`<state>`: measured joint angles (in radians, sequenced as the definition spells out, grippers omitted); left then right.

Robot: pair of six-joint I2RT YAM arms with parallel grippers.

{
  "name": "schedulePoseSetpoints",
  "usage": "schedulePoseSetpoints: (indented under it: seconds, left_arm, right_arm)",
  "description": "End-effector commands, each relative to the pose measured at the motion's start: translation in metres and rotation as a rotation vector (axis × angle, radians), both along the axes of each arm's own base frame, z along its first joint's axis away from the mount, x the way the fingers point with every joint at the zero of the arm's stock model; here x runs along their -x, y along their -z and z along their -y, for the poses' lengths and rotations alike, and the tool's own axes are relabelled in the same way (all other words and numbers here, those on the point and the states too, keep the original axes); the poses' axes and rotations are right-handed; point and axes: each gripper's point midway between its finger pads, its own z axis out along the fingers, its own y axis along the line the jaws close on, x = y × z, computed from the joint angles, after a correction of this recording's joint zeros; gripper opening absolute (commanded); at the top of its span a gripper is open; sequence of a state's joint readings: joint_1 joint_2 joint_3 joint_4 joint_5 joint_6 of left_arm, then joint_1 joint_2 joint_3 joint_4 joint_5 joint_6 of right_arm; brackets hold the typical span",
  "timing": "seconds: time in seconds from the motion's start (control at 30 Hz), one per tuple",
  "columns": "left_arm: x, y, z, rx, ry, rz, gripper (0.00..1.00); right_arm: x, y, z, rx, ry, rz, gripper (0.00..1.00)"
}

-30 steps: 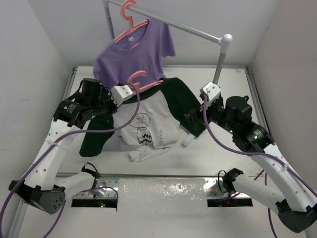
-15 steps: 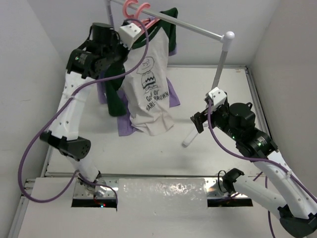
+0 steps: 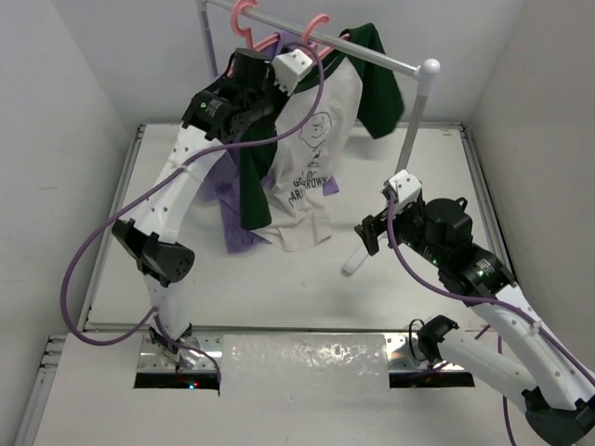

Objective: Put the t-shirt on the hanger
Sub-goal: Place the hanger at the clothesline, then reset both arms

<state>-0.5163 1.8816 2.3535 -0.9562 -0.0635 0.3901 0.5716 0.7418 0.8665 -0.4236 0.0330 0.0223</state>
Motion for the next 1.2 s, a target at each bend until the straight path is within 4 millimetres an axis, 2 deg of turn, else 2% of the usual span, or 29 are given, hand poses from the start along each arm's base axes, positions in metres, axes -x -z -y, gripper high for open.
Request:
schedulePoseSetpoints:
  seconds: [0.0, 0.13, 0.17, 0.33, 0.37, 0.4, 0.43, 0.5, 0.53, 0.57, 0.6, 0.63, 0.67, 0.7, 0.73, 0.77, 0.8, 0.83, 0.87, 0.9, 0.93, 0.97, 1.0, 1.03, 1.07, 1.1, 1.13, 1.17]
  left_arm:
    - [-0.021, -0.036, 0.012, 0.105, -0.029, 0.132, 0.00]
    - [-0.017, 0.015, 0.014, 0.046, -0.016, 0.008, 0.00]
    - [-0.015, 0.020, 0.015, 0.047, -0.008, -0.006, 0.00]
    - [0.003, 0.007, 0.017, 0.070, 0.044, 0.001, 0.02]
    - [0.005, 0.004, 0.014, 0.068, 0.045, 0.006, 0.08]
    - [0.011, 0.012, 0.018, 0.061, 0.078, -0.019, 0.18]
    - [0.021, -0.001, 0.018, 0.071, 0.115, 0.005, 0.46]
    - [0.030, 0.027, 0.013, 0.045, 0.118, -0.063, 0.69]
    - [0.040, 0.019, 0.006, 0.047, 0.114, -0.045, 0.88]
    - [0.045, 0.021, 0.002, 0.037, 0.109, -0.046, 0.93]
    - [0.048, 0.034, -0.008, 0.005, 0.081, -0.065, 0.94]
    - [0.060, 0.020, -0.017, 0.007, 0.075, -0.027, 0.99]
    - [0.069, 0.013, -0.033, -0.016, 0.043, 0.005, 1.00]
    - [0.069, 0.023, -0.034, -0.028, 0.041, -0.016, 1.00]
    - [0.083, 0.006, -0.047, -0.034, 0.031, 0.036, 1.00]
    - [0.091, 0.004, -0.054, -0.043, 0.030, 0.044, 1.00]
    - [0.098, 0.015, -0.064, -0.059, 0.027, 0.026, 1.00]
    - [0.115, 0.001, -0.076, -0.051, 0.036, 0.070, 1.00]
    - [0.122, 0.022, -0.084, -0.066, 0.050, 0.031, 1.00]
    - [0.141, 0.013, -0.097, -0.074, 0.060, 0.091, 1.00]
    - [0.151, 0.052, -0.103, -0.114, 0.087, 0.023, 1.00]
    - [0.171, 0.053, -0.109, -0.132, 0.145, 0.065, 1.00]
    - [0.183, 0.078, -0.114, -0.166, 0.178, 0.025, 1.00]
    - [0.196, 0.128, -0.121, -0.216, 0.200, -0.065, 0.99]
    - [0.207, 0.135, -0.132, -0.234, 0.184, -0.030, 0.99]
    - [0.206, 0.148, -0.139, -0.243, 0.151, -0.008, 0.99]
    - [0.214, 0.195, -0.151, -0.280, 0.121, -0.073, 0.98]
    - [0.214, 0.198, -0.168, -0.298, 0.030, -0.022, 0.98]
  right_arm:
    - [-0.002, -0.005, -0.008, -0.060, -0.009, 0.008, 0.99]
    - [0.000, 0.007, -0.006, -0.048, -0.001, -0.024, 0.99]
    - [0.001, 0.011, -0.005, -0.045, 0.003, -0.034, 0.99]
    - [0.003, 0.032, -0.002, -0.028, 0.025, -0.091, 0.99]
    - [0.003, 0.033, -0.002, -0.029, 0.029, -0.093, 0.99]
    - [0.004, 0.039, -0.001, -0.029, 0.031, -0.100, 0.99]
    - [0.003, 0.041, -0.001, -0.035, 0.041, -0.106, 0.99]
    - [0.002, 0.054, 0.003, -0.025, 0.075, -0.130, 0.99]
    - [0.002, 0.060, 0.005, -0.026, 0.091, -0.145, 0.99]
    - [0.002, 0.067, 0.007, -0.017, 0.106, -0.164, 0.99]
    - [0.003, 0.080, 0.011, -0.001, 0.131, -0.198, 0.99]
    - [0.003, 0.091, 0.013, 0.016, 0.148, -0.229, 0.99]
    - [0.005, 0.103, 0.018, 0.032, 0.182, -0.262, 0.99]
    - [0.006, 0.109, 0.019, 0.044, 0.185, -0.278, 0.99]
    - [0.005, 0.116, 0.022, 0.041, 0.220, -0.296, 0.99]
    - [0.008, 0.129, 0.026, 0.055, 0.239, -0.320, 0.99]
    - [0.008, 0.134, 0.027, 0.040, 0.261, -0.332, 0.99]
    - [0.007, 0.138, 0.031, 0.036, 0.293, -0.332, 0.99]
    - [0.010, 0.149, 0.033, 0.021, 0.318, -0.348, 0.99]
    - [0.009, 0.156, 0.037, 0.020, 0.348, -0.347, 0.99]
    - [0.014, 0.169, 0.042, 0.024, 0.366, -0.362, 0.99]
    - [0.012, 0.170, 0.040, -0.005, 0.376, -0.358, 0.99]
    - [0.014, 0.176, 0.040, -0.011, 0.374, -0.363, 0.99]
    - [0.016, 0.186, 0.040, -0.016, 0.374, -0.368, 0.99]
    - [0.018, 0.190, 0.040, -0.027, 0.376, -0.375, 0.99]
    - [0.019, 0.193, 0.040, -0.031, 0.379, -0.379, 0.99]
    - [0.022, 0.201, 0.044, -0.023, 0.394, -0.386, 0.99]
    - [0.019, 0.201, 0.046, -0.056, 0.429, -0.378, 0.99]
